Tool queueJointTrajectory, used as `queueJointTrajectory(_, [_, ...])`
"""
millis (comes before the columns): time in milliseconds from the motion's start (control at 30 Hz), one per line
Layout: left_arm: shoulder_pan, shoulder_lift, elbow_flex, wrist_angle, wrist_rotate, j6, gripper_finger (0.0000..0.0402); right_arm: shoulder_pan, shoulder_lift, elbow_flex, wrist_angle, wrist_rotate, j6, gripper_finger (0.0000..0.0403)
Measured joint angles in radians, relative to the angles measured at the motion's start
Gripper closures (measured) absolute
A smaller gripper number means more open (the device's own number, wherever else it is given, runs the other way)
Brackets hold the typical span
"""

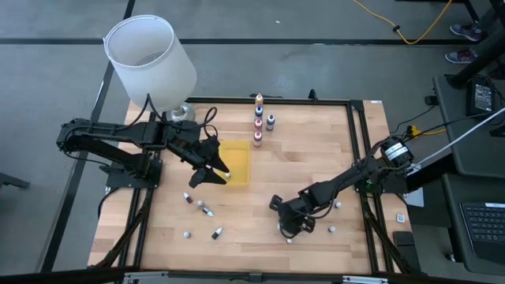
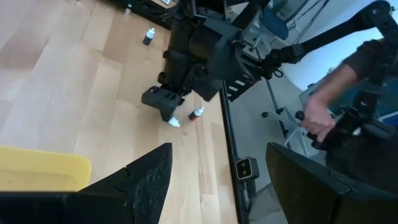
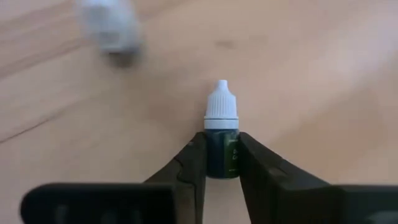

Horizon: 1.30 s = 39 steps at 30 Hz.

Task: Pick & Place food coloring
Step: Put the small dark green bottle into the yellow bin

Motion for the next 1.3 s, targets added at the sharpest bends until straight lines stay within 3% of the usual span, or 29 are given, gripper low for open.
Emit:
queueJointTrajectory(200, [0.0, 0.0, 0.0, 0.007, -0.09, -0.021, 0.0148, -0.009, 0.0, 0.156, -0.127, 0.072, 0.205, 0.0333])
queueJointTrajectory(333, [0.0, 0.0, 0.009, 0.052, -0.098, 0.024, 0.0148, -0.022, -0.001, 0.303, -0.207, 0.13, 0.347, 0.0329])
queueJointTrajectory(633, [-0.007, -0.002, 0.189, -0.044, -0.107, 0.166, 0.0148, -0.057, -0.001, 0.627, -0.34, 0.306, 0.618, 0.0331])
queueJointTrajectory(800, [-0.059, 0.0, 0.313, -0.185, -0.235, 0.211, 0.0148, -0.082, -0.002, 0.773, -0.401, 0.399, 0.699, 0.0334])
queueJointTrajectory(967, [-0.15, -0.001, 0.41, -0.276, -0.432, 0.226, 0.0148, -0.116, -0.003, 0.868, -0.409, 0.423, 0.774, 0.0333])
queueJointTrajectory(1133, [-0.255, 0.0, 0.428, -0.297, -0.589, 0.224, 0.0148, -0.145, -0.003, 0.906, -0.39, 0.424, 0.8, 0.0332])
queueJointTrajectory(1300, [-0.341, 0.051, 0.428, -0.297, -0.672, 0.22, 0.0148, -0.153, -0.003, 0.906, -0.353, 0.423, 0.8, 0.0335])
